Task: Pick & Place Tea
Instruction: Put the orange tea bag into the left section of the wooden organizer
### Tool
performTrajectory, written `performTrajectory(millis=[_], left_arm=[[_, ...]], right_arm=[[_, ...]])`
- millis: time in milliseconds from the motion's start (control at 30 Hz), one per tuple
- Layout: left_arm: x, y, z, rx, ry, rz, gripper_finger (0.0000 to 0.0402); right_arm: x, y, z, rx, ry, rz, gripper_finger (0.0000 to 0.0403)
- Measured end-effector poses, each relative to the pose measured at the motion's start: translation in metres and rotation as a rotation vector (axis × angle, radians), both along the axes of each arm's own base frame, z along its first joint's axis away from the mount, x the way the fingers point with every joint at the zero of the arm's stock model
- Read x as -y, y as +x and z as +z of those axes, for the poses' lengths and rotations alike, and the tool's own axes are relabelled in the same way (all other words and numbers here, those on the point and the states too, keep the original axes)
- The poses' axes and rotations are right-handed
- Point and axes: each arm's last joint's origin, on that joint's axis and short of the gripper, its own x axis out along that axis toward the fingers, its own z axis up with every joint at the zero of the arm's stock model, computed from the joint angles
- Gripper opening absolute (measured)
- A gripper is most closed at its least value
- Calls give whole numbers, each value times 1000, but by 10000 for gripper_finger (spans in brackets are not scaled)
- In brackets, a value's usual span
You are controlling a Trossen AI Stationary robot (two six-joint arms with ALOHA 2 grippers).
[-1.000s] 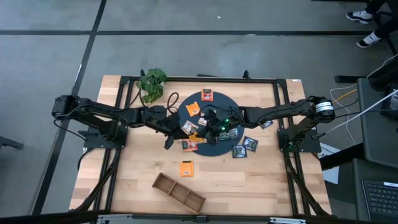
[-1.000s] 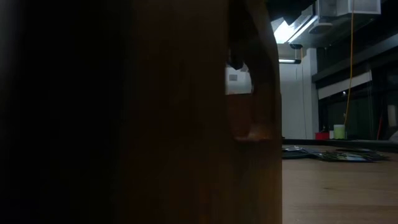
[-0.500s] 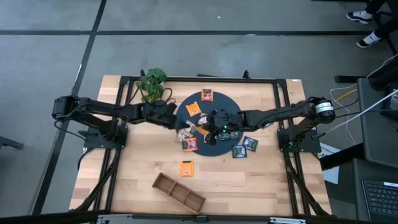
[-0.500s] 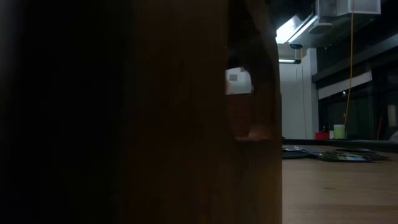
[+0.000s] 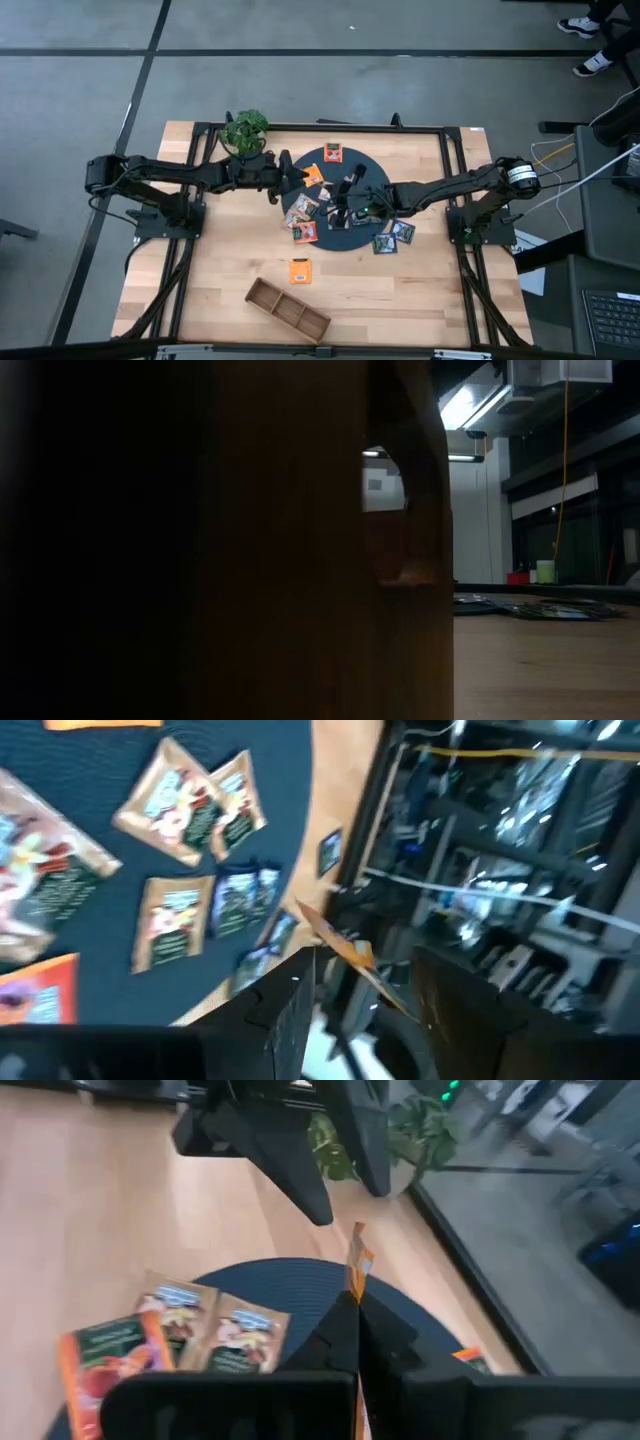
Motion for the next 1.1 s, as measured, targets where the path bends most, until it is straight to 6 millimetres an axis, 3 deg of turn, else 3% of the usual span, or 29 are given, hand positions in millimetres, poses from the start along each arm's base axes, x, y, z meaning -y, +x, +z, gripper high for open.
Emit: performTrajectory(millis=[367,767,1100], left_arm=[[-2,1,5,66,-20,72,161],[-5,1,9,114,-34,175,161],[-4,1,11,140,-39,200,161]], right_arm=[[17,3,5,-27,-129,8,1],[27,7,11,29,-152,26,2],[26,19,-4,23,-169,55,2]])
